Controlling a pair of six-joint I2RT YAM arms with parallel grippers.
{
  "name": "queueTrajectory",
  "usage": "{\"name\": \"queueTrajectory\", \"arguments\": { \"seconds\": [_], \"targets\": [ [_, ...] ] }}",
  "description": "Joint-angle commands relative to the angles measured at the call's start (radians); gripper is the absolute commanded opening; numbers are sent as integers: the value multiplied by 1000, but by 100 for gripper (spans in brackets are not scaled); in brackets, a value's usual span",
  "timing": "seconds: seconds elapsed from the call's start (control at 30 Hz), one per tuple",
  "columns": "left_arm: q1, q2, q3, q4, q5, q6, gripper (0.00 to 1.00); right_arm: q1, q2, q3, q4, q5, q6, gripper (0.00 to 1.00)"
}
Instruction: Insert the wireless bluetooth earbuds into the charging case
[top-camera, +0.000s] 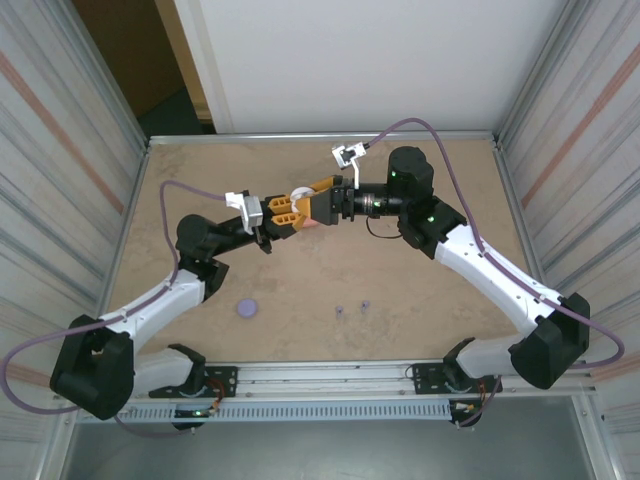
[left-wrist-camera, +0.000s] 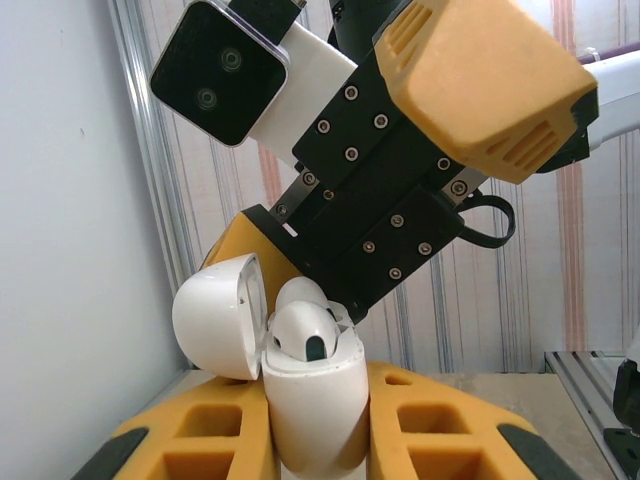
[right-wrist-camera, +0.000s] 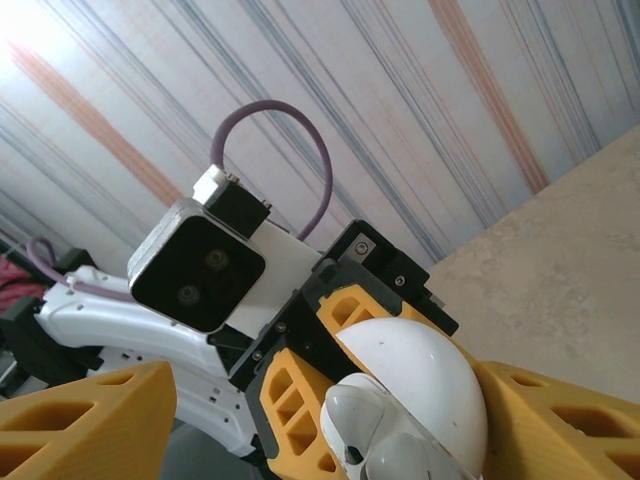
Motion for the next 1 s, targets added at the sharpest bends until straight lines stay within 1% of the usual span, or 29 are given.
{"name": "queueTrajectory", "arguments": {
  "seconds": [0.0, 0.4, 0.73, 0.87, 0.97],
  "targets": [
    [-4, 12, 30, -3, -15, -3, 0, 18, -34, 30, -4, -35, -37, 74],
    [-4, 20, 35, -8, -16, -8, 0, 24, -68, 5, 4, -41, -94, 74],
    [-5, 19, 38, -11, -19, -9, 0, 31, -78, -1, -19, -17, -117, 74],
    [-4, 16, 36, -11, -19, -10, 0, 29, -83, 3, -48, 13, -127, 74],
    [-5, 13, 36, -13, -21, -11, 0, 28, -103, -1, -83, 70, -145, 75]
  ]
}}
